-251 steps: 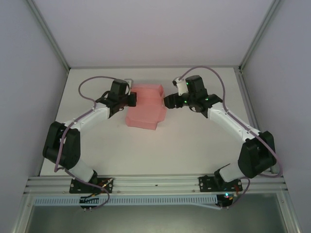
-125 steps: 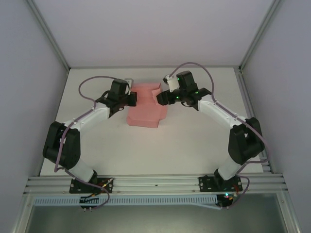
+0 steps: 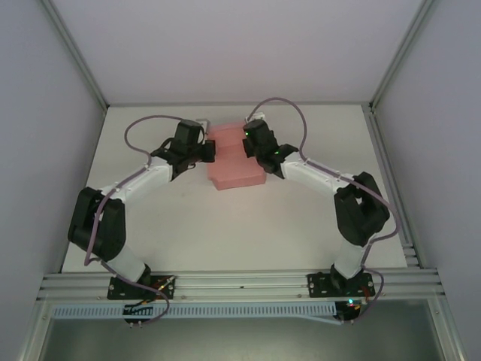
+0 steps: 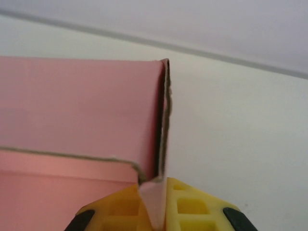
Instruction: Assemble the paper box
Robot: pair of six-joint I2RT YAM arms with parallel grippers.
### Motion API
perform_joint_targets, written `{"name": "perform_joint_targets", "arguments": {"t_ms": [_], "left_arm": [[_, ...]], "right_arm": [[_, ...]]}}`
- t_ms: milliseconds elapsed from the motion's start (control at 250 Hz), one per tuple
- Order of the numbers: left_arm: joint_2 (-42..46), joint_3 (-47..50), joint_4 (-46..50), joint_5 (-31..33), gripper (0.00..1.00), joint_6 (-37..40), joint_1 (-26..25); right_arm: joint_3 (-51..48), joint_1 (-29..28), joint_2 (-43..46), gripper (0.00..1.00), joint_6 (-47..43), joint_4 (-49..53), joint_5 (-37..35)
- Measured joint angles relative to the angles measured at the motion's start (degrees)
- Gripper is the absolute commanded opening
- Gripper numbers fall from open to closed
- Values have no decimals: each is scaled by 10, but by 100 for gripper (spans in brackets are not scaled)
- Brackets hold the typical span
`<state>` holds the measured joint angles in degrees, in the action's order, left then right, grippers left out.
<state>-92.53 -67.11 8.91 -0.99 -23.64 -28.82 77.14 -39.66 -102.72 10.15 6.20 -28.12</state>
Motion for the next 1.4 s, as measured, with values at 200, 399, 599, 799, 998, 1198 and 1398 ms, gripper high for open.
{"name": "perform_joint_targets", "arguments": {"t_ms": [200, 399, 599, 799, 998, 1198, 1398], "left_arm": [[-35, -65, 50, 50, 0, -63, -9], [-41, -94, 106, 63, 0, -125, -8], [-42, -94, 124, 49, 0, -106, -3], [-42, -92, 104, 8, 0, -49, 19], [-42, -95, 92, -38, 0, 43, 21], [-63, -160, 178, -85, 0, 267, 22], [-82, -233, 335, -69, 0, 496, 8]], "right_arm": [[76, -25, -48, 7, 53, 60, -132], [81, -39, -48, 10, 78, 87, -170], [10, -32, -19, 41, 60, 5, -109], [-88, 19, 45, 100, 27, -114, 124], [-190, 19, 171, 100, 38, -178, 288], [-221, 37, 315, 100, 105, -99, 239], [-247, 69, 403, 100, 156, 52, 139]]}}
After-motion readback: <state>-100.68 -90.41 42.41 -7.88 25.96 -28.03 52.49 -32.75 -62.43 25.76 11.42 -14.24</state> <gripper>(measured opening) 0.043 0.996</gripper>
